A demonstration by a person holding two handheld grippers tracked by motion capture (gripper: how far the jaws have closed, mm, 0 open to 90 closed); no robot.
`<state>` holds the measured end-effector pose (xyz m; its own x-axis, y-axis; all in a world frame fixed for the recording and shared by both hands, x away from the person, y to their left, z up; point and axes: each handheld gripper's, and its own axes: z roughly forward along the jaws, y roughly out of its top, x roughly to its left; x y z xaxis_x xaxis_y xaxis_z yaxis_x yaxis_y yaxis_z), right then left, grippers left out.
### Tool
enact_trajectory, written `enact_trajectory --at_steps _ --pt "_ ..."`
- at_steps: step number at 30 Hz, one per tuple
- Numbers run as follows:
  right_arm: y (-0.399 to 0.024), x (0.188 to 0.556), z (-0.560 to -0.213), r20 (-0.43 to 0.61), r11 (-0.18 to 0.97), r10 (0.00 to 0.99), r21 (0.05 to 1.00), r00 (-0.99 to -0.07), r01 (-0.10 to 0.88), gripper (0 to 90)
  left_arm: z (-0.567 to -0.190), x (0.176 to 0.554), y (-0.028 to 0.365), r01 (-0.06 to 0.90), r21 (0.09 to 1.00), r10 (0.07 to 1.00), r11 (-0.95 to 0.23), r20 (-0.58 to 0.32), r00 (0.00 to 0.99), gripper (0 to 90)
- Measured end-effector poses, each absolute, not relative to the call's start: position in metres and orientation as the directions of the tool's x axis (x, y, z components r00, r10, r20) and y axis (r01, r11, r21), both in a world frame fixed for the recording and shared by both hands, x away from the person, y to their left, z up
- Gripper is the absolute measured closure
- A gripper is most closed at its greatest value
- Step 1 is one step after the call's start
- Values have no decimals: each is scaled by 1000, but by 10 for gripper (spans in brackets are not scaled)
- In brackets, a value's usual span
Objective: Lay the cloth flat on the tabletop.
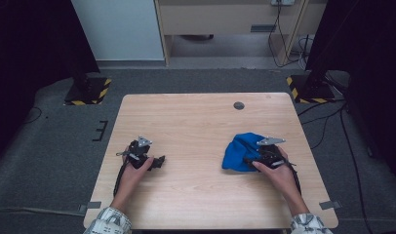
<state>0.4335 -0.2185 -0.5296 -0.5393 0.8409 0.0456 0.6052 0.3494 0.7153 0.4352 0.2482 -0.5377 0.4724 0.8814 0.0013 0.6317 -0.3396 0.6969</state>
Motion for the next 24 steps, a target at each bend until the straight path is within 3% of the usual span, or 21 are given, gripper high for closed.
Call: enact_trajectory --at_steps 3,8,9,11,12,14,15,17,24 --pt "-218 432 -533 34 356 840 718 -542 598 123 -538 435 248 631 697 881 -340 1 472 0" --pt "-218 429 -533 -15 386 839 721 -544 575 245 -538 435 248 631 697 881 -340 2 472 0" --pt "-220 428 -533 -20 385 838 731 -546 564 355 -538 435 248 631 697 881 -340 2 472 0" --pt "-221 427 -533 -22 382 839 735 -543 560 402 -538 435 248 631 697 881 -339 2 472 0" --pt "-224 427 -533 -33 378 844 745 -536 550 517 -538 435 248 631 697 881 -339 2 472 0" --pt "-225 428 -533 -32 377 844 744 -535 551 550 -538 435 248 631 697 881 -340 2 472 0" --pt "-226 428 -533 -37 374 848 749 -529 547 631 -538 435 248 631 697 882 -339 2 472 0" --pt "-227 428 -533 -42 375 849 751 -527 543 693 -538 435 248 631 698 882 -339 2 472 0" --pt "-229 428 -530 -22 353 851 764 -525 540 762 -538 435 248 631 698 882 -339 3 472 0"
